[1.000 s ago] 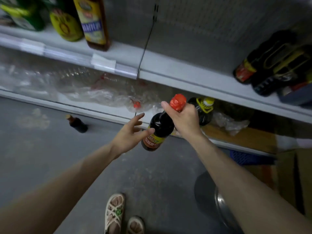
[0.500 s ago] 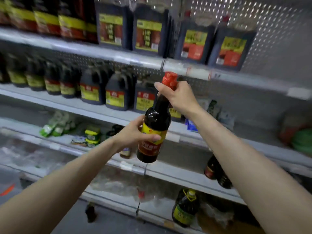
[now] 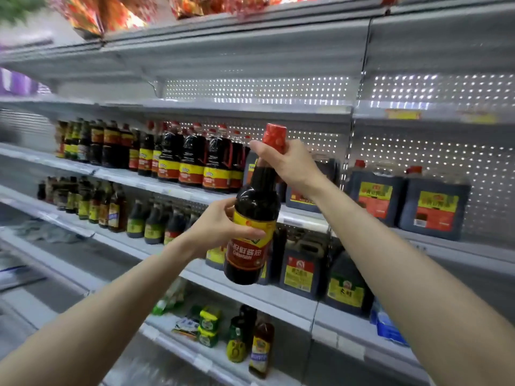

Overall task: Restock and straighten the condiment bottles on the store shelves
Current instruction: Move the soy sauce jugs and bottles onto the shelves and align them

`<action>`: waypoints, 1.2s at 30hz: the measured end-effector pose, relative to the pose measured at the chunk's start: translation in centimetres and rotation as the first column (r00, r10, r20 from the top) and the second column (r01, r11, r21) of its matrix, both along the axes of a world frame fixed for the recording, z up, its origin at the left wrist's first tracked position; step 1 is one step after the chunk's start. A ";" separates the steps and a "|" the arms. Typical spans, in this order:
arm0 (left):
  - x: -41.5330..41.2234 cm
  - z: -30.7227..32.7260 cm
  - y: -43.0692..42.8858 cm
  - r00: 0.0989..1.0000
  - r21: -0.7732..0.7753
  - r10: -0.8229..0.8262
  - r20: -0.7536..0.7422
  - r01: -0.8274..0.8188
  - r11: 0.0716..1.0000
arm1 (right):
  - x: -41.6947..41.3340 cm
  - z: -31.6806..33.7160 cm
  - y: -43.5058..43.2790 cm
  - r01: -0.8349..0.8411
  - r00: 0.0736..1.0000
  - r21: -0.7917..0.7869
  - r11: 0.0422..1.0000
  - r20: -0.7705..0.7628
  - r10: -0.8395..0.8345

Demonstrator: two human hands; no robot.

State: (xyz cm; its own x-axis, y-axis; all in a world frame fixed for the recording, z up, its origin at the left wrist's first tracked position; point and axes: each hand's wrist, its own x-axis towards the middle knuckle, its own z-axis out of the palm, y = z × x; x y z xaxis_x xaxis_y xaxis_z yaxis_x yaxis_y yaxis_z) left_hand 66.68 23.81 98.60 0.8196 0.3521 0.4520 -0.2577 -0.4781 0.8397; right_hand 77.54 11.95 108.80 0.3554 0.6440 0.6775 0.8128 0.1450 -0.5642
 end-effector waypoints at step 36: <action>-9.6 3.6 59.8 0.937 0.017 0.335 0.095 -0.338 0.941 | -6.3 0.3 63.0 -0.311 0.950 0.034 0.950 0.055 0.309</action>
